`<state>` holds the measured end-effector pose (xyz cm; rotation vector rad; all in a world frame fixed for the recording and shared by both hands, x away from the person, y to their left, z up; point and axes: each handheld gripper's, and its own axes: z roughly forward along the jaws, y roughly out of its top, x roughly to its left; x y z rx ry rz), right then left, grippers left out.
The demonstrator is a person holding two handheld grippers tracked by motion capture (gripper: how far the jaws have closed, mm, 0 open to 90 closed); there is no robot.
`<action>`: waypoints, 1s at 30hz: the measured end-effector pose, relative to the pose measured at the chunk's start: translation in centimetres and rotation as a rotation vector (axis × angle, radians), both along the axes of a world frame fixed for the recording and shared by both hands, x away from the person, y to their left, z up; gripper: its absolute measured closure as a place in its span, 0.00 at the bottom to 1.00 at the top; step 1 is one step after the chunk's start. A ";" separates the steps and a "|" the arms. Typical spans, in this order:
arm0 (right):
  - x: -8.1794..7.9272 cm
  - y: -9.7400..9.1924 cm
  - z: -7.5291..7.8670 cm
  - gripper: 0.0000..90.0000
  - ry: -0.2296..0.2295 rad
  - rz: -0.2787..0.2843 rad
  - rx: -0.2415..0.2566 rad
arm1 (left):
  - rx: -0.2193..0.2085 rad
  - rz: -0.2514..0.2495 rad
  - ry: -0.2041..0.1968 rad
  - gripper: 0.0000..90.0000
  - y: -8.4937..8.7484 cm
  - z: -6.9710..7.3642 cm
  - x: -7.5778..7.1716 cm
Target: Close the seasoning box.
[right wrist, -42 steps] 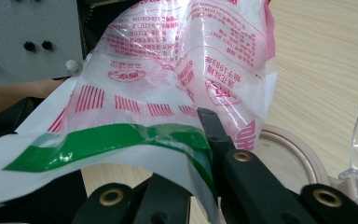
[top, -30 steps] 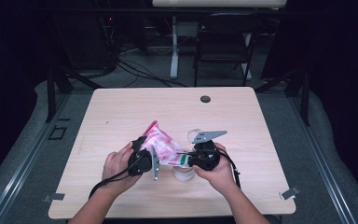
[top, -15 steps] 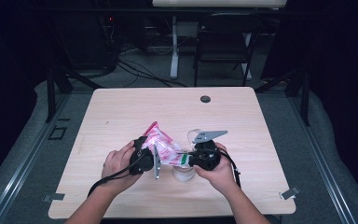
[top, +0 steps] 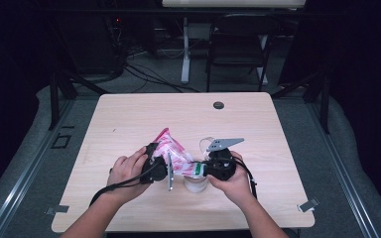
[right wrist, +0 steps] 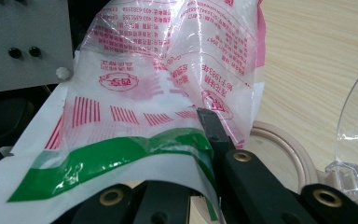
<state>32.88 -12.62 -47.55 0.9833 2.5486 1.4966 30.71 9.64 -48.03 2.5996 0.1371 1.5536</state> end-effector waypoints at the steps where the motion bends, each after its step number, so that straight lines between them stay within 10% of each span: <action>1: 0.0 0.0 0.0 1.00 0.000 0.000 0.001 | 0.008 0.002 -0.001 0.68 0.0 0.1 0.0; 30: 0.2 -0.1 -0.2 1.00 0.017 0.006 0.020 | 0.109 -0.027 -0.099 0.69 -0.6 0.9 -0.5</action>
